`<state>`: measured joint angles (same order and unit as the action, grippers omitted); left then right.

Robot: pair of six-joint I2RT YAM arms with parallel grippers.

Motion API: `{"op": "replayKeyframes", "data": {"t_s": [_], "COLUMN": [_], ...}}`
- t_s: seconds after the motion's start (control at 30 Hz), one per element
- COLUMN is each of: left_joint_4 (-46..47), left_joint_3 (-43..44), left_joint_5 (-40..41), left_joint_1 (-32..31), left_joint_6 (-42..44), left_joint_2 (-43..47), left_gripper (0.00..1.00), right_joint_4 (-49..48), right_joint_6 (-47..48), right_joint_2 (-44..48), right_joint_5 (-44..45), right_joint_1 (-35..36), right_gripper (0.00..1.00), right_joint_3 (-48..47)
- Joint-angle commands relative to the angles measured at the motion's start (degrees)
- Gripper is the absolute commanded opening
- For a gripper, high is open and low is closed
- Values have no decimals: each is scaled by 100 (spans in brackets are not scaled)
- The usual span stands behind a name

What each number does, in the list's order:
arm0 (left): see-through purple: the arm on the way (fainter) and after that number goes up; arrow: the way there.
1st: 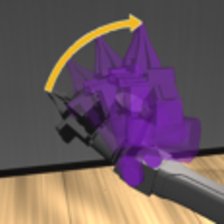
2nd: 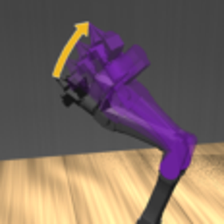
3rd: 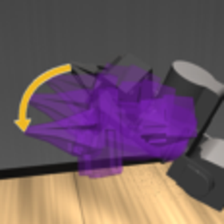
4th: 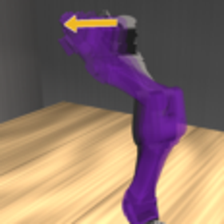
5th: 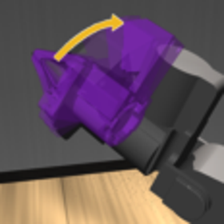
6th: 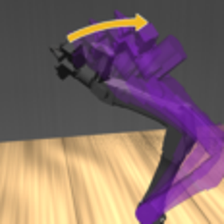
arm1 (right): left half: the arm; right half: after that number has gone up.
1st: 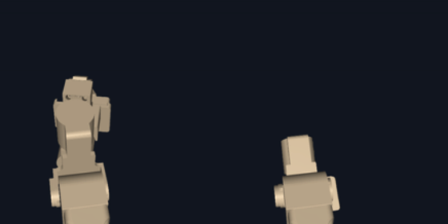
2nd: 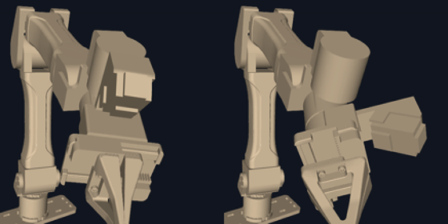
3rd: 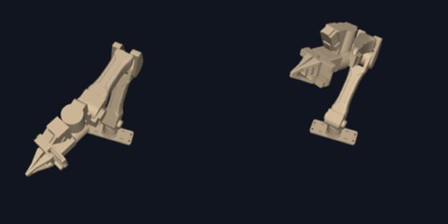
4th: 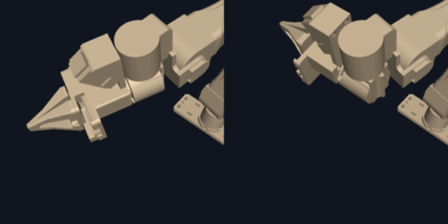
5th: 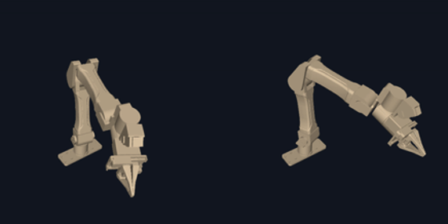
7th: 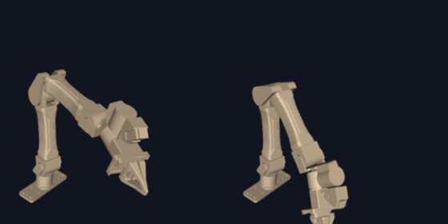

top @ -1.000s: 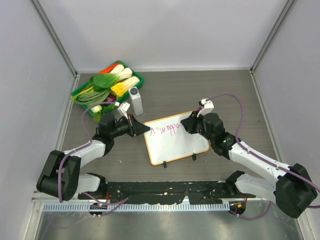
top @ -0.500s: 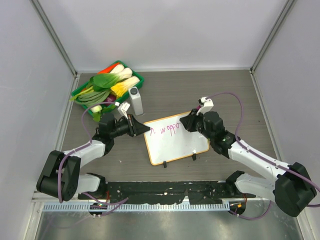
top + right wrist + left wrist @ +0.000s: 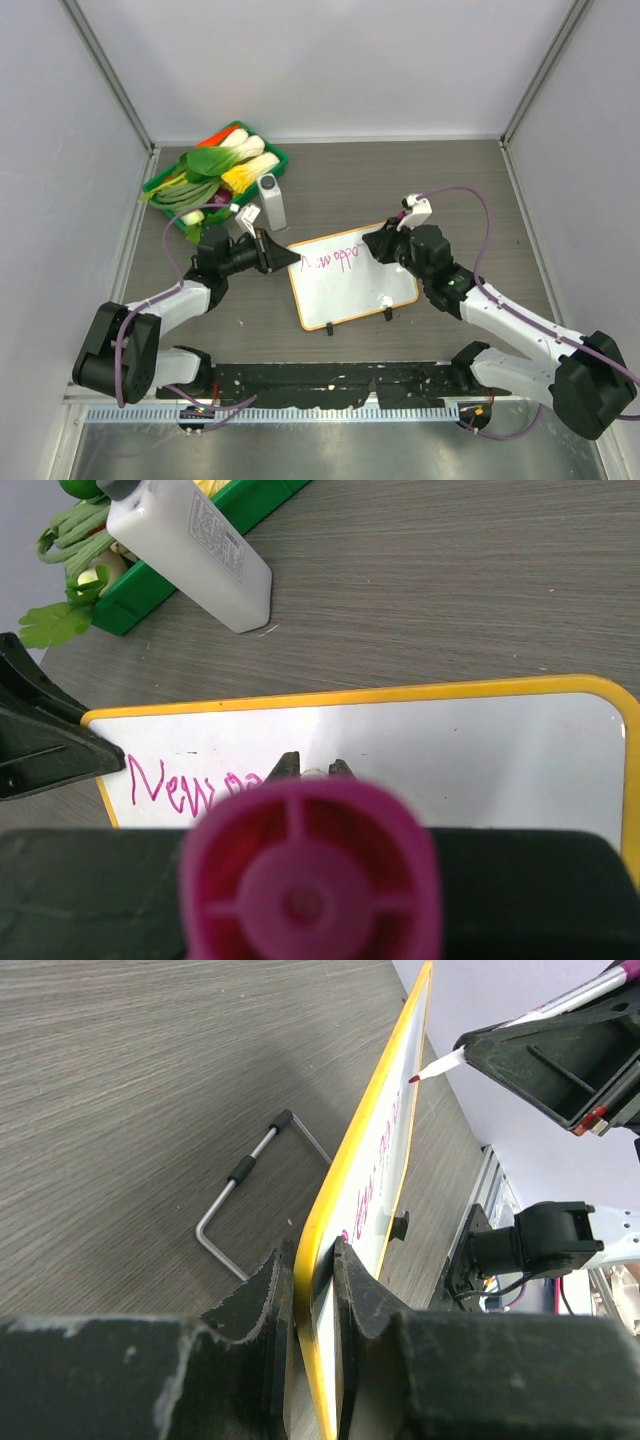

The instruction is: Write a sentence on the whiteboard

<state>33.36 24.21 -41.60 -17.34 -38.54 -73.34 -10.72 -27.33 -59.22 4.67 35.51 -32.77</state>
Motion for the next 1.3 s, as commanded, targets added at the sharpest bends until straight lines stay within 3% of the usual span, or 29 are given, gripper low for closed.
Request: {"op": "replayKeyframes", "data": {"t_s": [0.0, 0.97, 1.27], "left_joint_4": [-304, -295, -304], "left_joint_3": [-12, 14, 14], "left_joint_5": [293, 276, 276], "left_joint_1": [-50, -59, -59], "left_joint_6": [453, 444, 462], "left_joint_2": [48, 4, 13], "left_gripper": [0, 0, 0], "right_joint_4": [-299, 229, 61], "right_joint_6": [0, -27, 35], "right_joint_2": [-98, 148, -89], "right_joint_5": [254, 69, 341], "right_joint_1": [-26, -17, -17], "right_gripper": [1, 1, 1], "right_joint_3": [17, 368, -44]}}
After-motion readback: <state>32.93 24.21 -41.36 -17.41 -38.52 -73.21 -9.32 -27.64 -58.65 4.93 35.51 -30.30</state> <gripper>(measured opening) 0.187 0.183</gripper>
